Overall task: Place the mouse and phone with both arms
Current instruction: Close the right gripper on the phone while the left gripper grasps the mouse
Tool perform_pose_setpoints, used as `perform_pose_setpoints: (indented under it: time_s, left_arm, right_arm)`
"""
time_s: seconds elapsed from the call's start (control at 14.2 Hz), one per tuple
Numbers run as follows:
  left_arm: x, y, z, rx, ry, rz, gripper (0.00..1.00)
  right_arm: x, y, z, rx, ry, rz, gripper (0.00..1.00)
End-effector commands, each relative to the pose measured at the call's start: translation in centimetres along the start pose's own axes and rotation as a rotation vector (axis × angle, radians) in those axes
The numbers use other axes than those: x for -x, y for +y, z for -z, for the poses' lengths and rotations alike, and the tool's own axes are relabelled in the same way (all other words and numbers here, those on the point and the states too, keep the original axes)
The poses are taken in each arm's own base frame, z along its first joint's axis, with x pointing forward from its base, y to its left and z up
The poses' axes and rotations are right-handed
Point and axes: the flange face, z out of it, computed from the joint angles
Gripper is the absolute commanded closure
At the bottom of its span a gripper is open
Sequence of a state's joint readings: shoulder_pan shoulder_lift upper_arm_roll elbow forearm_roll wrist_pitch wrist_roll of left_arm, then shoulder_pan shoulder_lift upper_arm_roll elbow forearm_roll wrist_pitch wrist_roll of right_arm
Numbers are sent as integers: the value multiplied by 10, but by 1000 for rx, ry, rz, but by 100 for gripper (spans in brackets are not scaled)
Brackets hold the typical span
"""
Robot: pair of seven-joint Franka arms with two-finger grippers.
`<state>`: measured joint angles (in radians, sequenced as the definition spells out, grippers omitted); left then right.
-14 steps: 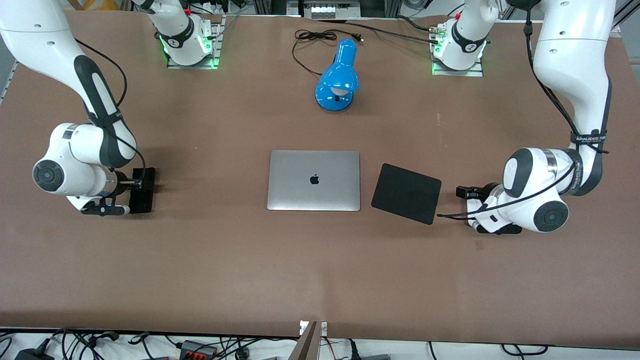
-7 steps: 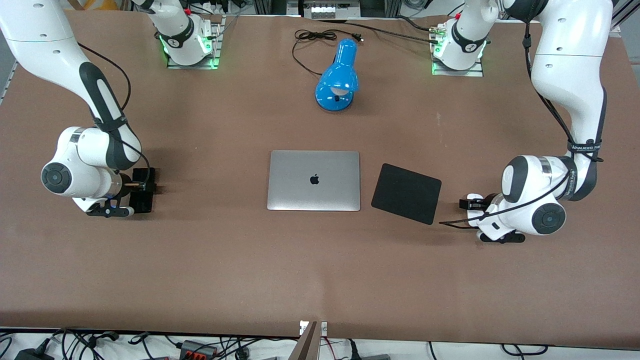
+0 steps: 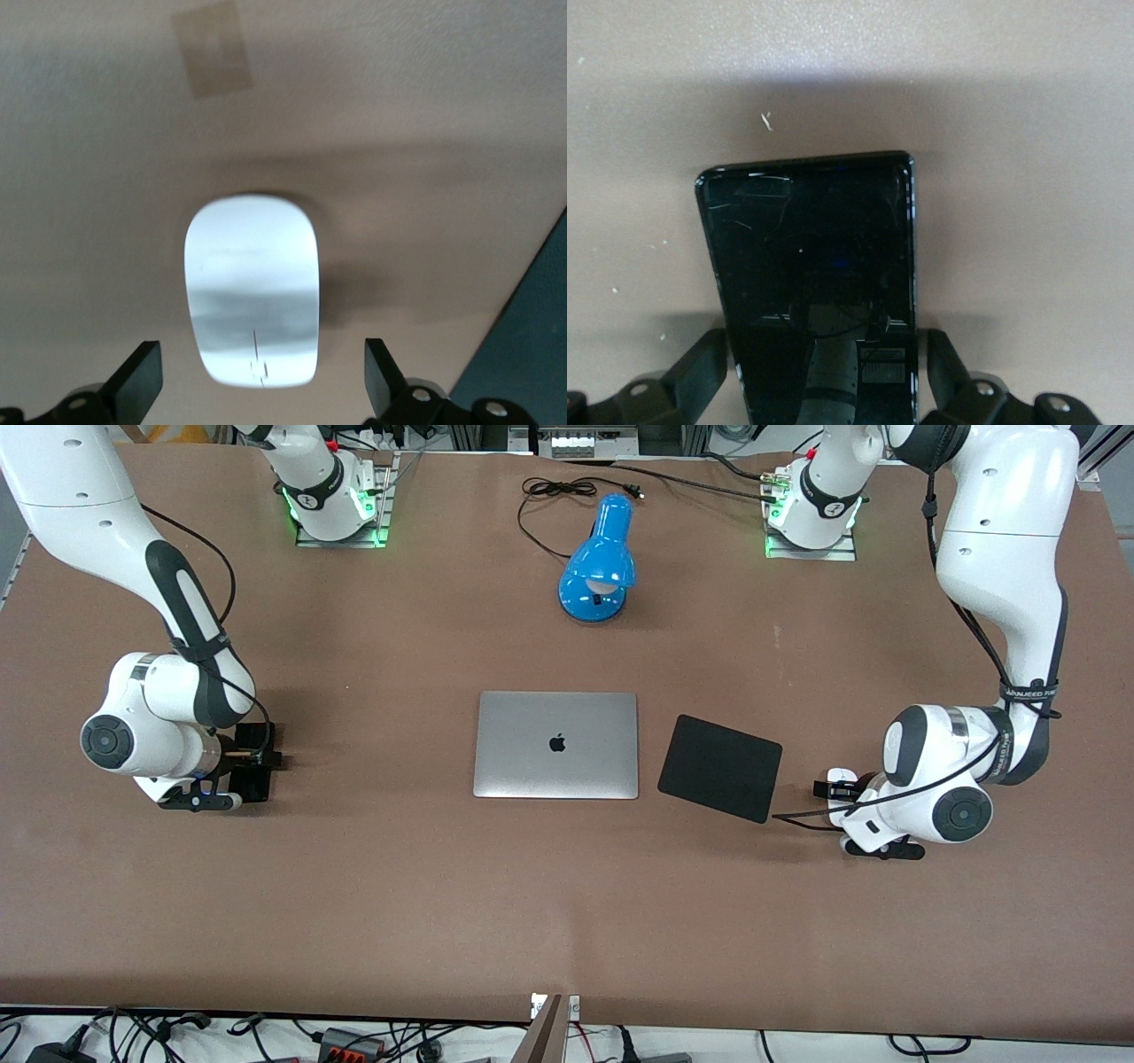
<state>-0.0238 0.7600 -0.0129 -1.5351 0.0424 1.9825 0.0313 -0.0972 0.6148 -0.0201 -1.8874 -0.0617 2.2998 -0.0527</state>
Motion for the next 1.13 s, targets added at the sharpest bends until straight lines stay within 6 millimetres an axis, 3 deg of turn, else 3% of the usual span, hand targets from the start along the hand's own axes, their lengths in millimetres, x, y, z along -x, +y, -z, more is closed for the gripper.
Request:
perform_pose_setpoints:
  time_s: [0.0,0.14,0.21,0.28,0.42,0.64,0.78,0.92,1.06]
  left_arm:
    - [-11,-7,2,-4,44,-41,0]
    - [-11,-7,2,-4,42,-41,0]
    - [-11,-7,2,-4,44,-41,0]
    - [-11,-7,2,-2,44,-41,0]
    - [-11,-8,-1,-1,39,-36,0]
    - [-11,-10,-5,0,35,-31,0]
    - [-10,-10,-8,0,29,-28,0]
    - [-9,-8,-9,1,26,-29,1]
    - [-9,-9,-12,3,21,-27,9]
  right_arm:
    - [-1,0,-6,-4,0,6,10]
    - [0,-2,-6,-4,-4,8,44]
    - [0,-2,-6,-5,-7,8,56]
    - [-1,-2,-6,-3,-6,9,60]
    - [0,-3,3,-5,-6,30,66]
    - [5,-25,58,-11,-22,55,68]
    - [-2,-60,82,-27,-1,104,68]
    - [-8,-102,90,-45,25,127,69]
    - [-6,-148,92,-46,34,115,69]
